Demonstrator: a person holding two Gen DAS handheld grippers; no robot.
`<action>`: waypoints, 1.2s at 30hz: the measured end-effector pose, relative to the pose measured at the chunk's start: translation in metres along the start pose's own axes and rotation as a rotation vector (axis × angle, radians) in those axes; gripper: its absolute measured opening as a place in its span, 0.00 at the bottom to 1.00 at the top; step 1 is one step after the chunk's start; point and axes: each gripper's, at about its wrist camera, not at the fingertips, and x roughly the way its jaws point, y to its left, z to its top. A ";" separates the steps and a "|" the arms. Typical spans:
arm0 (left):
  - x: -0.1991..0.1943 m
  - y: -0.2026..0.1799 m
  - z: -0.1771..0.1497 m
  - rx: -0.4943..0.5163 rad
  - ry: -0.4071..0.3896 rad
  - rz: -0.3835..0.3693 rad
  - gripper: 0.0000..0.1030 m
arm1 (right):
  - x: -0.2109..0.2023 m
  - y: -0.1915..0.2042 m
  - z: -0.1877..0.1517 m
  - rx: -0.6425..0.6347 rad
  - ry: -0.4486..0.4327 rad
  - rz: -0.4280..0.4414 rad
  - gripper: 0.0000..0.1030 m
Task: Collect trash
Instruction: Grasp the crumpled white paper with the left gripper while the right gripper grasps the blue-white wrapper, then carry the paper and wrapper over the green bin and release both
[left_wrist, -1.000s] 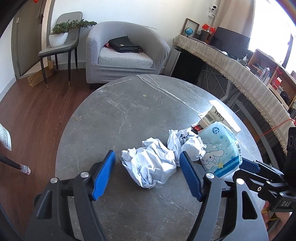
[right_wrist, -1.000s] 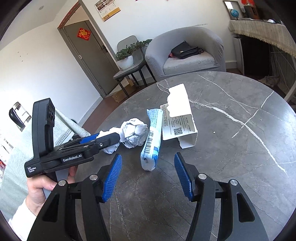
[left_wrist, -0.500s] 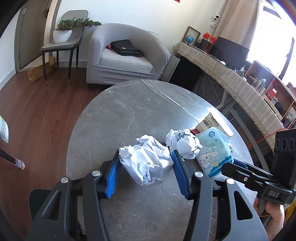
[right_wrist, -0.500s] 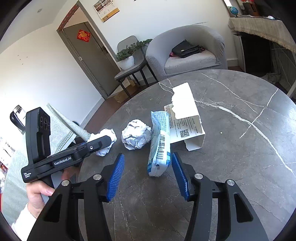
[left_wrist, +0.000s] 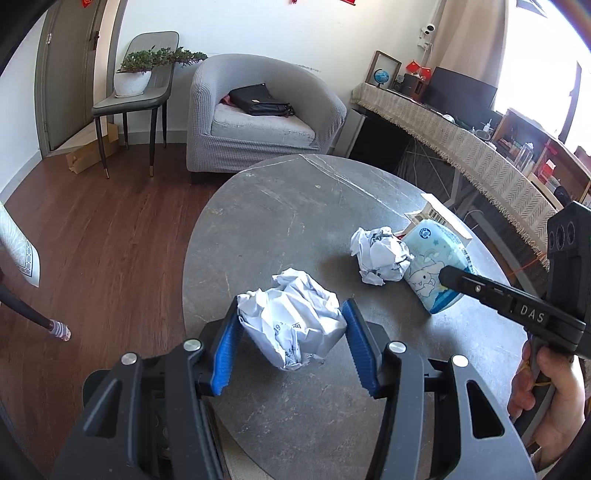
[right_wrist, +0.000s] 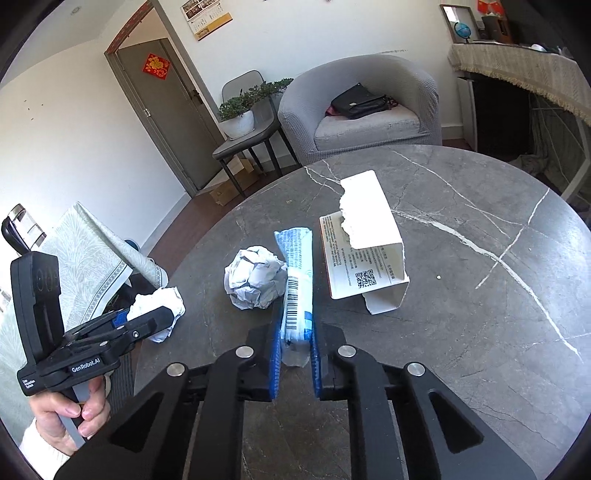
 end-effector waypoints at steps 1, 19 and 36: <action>-0.003 0.001 -0.001 -0.003 -0.004 0.000 0.55 | -0.002 0.004 0.002 -0.015 -0.012 -0.020 0.10; -0.059 0.082 -0.025 -0.104 -0.045 0.161 0.54 | -0.009 0.083 0.022 -0.167 -0.127 0.029 0.10; -0.050 0.157 -0.099 -0.170 0.136 0.296 0.54 | 0.041 0.177 0.007 -0.294 -0.007 0.180 0.10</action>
